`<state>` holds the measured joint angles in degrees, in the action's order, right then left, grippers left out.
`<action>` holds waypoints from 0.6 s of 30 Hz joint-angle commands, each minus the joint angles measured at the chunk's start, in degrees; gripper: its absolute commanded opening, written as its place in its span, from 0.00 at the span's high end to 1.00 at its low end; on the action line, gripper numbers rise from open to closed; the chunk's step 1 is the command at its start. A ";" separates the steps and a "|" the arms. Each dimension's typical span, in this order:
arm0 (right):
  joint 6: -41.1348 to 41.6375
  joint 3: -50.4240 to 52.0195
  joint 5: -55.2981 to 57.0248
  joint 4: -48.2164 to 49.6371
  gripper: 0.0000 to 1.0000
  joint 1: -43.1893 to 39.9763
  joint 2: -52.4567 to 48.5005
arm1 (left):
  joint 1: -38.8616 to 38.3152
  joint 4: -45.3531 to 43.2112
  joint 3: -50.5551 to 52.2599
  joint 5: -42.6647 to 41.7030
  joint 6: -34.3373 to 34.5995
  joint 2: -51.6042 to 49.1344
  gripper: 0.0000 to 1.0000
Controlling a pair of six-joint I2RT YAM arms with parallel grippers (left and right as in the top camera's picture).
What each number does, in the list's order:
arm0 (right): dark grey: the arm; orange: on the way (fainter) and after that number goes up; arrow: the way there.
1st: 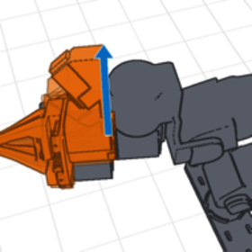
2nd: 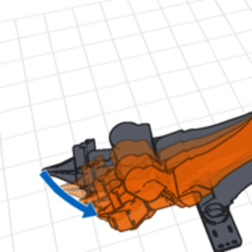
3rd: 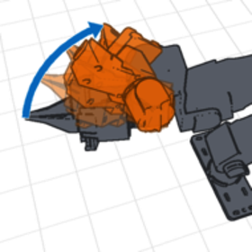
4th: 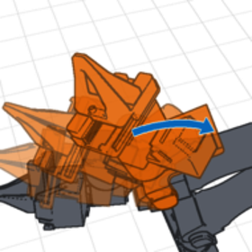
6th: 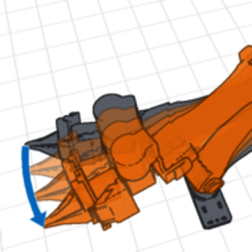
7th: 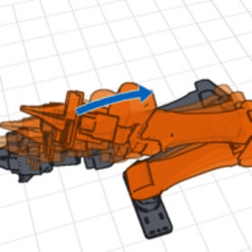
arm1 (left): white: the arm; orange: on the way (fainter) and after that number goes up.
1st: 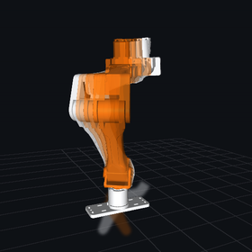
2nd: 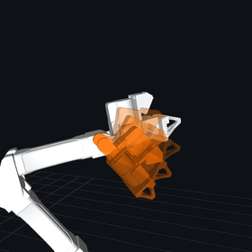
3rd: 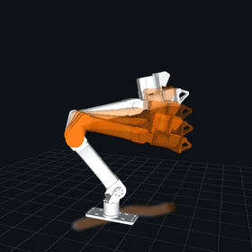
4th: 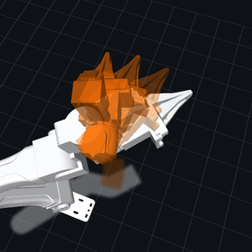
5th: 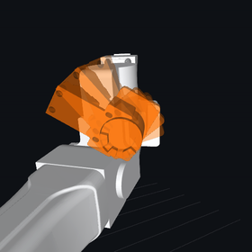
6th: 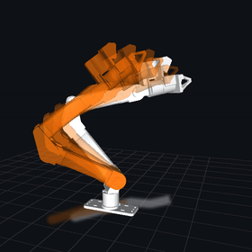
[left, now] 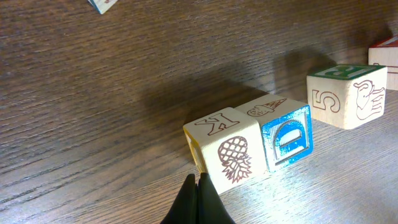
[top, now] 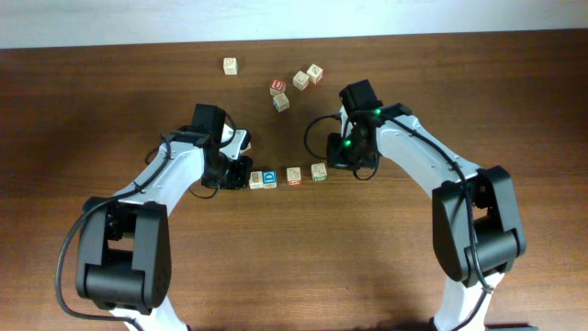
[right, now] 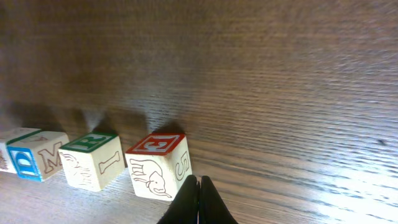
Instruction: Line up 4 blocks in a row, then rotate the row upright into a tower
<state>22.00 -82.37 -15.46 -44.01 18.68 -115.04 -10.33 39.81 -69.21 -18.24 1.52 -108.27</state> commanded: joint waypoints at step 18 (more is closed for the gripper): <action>0.74 -5.40 0.44 -6.08 0.96 -0.04 0.35 | 0.20 0.11 -0.90 -1.05 0.39 -0.37 1.00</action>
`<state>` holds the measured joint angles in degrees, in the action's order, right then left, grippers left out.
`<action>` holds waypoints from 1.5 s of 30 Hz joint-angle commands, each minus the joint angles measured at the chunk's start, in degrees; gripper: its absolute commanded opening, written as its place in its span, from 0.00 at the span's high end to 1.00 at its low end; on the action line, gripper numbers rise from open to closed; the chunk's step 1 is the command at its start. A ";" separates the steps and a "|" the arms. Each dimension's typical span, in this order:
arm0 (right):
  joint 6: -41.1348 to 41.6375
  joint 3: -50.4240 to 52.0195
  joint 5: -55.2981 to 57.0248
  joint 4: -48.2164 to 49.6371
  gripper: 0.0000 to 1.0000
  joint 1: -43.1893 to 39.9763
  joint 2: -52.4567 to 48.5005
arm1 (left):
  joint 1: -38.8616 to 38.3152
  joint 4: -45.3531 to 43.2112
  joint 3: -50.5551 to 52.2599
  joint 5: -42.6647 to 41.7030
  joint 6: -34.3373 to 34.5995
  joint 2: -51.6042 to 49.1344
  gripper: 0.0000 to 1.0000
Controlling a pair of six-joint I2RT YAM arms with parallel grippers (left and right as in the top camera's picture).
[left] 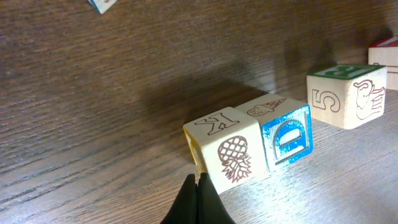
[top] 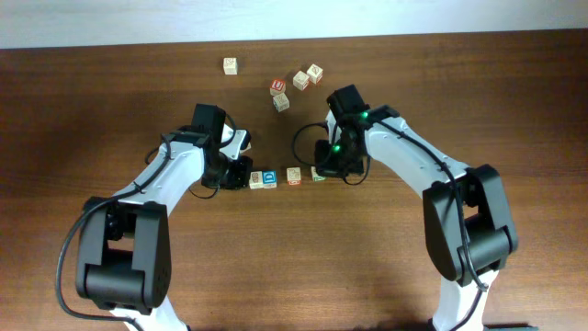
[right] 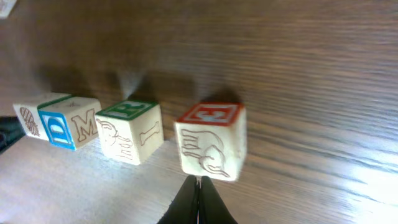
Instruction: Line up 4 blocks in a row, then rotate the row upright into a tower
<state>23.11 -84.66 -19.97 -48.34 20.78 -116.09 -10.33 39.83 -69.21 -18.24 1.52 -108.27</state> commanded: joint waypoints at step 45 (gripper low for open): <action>-4.42 -1.92 -3.06 5.16 0.96 0.00 -5.31 | 0.20 0.11 -0.90 -1.05 0.39 -0.37 1.00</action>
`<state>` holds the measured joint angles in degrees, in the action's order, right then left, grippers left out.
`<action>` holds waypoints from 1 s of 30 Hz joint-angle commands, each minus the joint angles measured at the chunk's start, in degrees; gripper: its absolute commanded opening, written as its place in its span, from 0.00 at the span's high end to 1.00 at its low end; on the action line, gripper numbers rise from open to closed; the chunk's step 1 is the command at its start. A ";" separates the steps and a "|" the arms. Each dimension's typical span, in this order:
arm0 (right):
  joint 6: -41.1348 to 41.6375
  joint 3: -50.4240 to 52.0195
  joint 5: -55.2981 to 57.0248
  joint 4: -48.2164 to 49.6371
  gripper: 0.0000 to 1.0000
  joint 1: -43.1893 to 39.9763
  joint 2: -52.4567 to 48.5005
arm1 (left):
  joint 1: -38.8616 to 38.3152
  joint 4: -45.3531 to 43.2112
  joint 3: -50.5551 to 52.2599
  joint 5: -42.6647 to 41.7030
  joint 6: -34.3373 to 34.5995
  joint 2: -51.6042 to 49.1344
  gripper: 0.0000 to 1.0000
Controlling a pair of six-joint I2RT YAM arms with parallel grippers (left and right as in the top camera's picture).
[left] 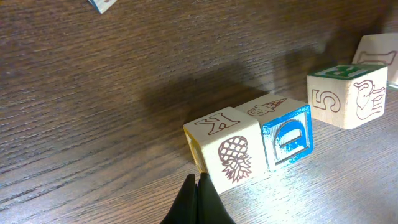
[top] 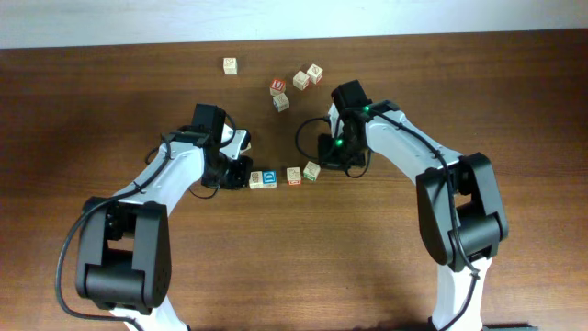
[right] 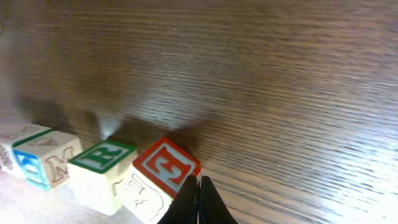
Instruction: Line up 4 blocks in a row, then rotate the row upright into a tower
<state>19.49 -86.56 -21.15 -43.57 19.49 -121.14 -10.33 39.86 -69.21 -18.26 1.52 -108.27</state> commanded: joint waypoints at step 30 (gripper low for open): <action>11.06 0.00 -1.18 1.31 0.96 7.89 -1.40 | 0.20 0.59 -0.90 0.68 0.39 -0.37 1.00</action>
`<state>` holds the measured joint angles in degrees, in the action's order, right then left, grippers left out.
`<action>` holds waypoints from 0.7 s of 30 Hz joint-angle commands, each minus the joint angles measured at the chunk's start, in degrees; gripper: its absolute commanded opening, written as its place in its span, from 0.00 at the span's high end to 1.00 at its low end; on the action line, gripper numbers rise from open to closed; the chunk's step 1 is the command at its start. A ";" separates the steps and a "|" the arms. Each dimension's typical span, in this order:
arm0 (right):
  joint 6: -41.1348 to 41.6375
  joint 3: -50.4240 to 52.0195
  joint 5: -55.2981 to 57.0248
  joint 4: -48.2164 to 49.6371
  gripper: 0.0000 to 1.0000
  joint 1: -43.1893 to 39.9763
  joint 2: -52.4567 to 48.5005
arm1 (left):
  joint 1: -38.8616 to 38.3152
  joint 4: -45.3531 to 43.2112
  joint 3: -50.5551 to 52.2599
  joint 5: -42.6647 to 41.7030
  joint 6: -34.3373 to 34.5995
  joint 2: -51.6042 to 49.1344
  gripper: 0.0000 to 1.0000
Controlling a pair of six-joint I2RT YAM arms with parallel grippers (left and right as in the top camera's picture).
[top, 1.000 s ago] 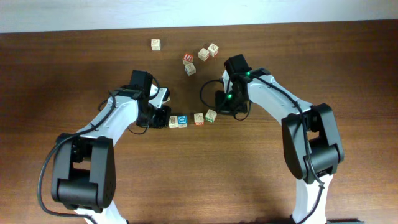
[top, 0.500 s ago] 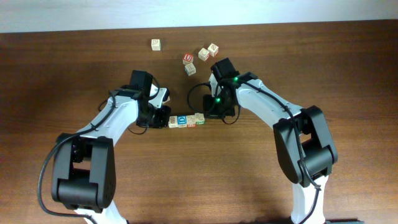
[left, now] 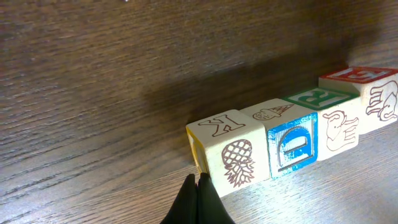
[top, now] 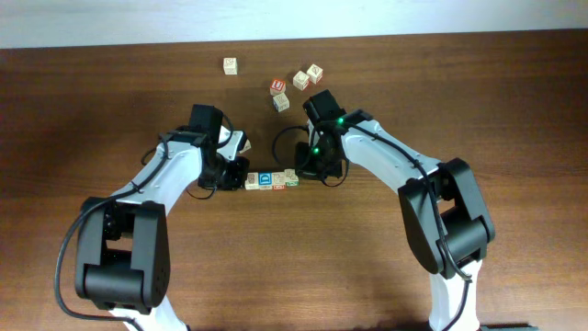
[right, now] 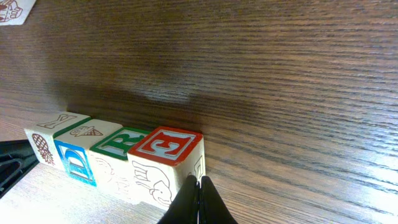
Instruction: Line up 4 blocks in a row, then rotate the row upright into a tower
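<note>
Four wooden picture blocks stand touching in one straight row. From the left they are the K pineapple block [left: 227, 152], the blue D block [left: 292, 140], the green R block [left: 329, 115] and the red E block [right: 165, 158]. In the overhead view the row [top: 271, 180] lies between the two arms. My left gripper [left: 199, 182] is shut, its tip against the K block's left end. My right gripper [right: 200, 182] is shut too, with its tip against the E block's right face. Neither holds anything.
Several loose blocks lie toward the back of the brown wooden table [top: 367, 267]: one alone [top: 230, 65], a red-topped one [top: 278, 86], one beside it [top: 281, 102], and a pair [top: 308, 76]. Both arms reach in from the front.
The E block stood askew and the R block apart from the D block. Now all four touch squarely in a row. My right gripper has moved left with them; the left tip stays at the K block.
At first the K and D blocks touched, with the R and E blocks spaced off to the right and my shut right gripper beside the E block. Then the E block sat nearer the R block, then turned diagonal against it. Now the row is closed up between both shut tips.
</note>
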<state>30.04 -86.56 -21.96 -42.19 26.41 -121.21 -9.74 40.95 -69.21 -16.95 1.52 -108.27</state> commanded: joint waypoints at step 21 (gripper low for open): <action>0.52 0.00 -0.55 -0.85 0.96 0.96 -1.33 | -0.33 -2.75 -0.90 5.46 -0.11 -0.39 0.95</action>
<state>30.26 -86.54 -22.15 -43.11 26.74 -121.27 -9.85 39.13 -69.23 -11.94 1.56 -108.27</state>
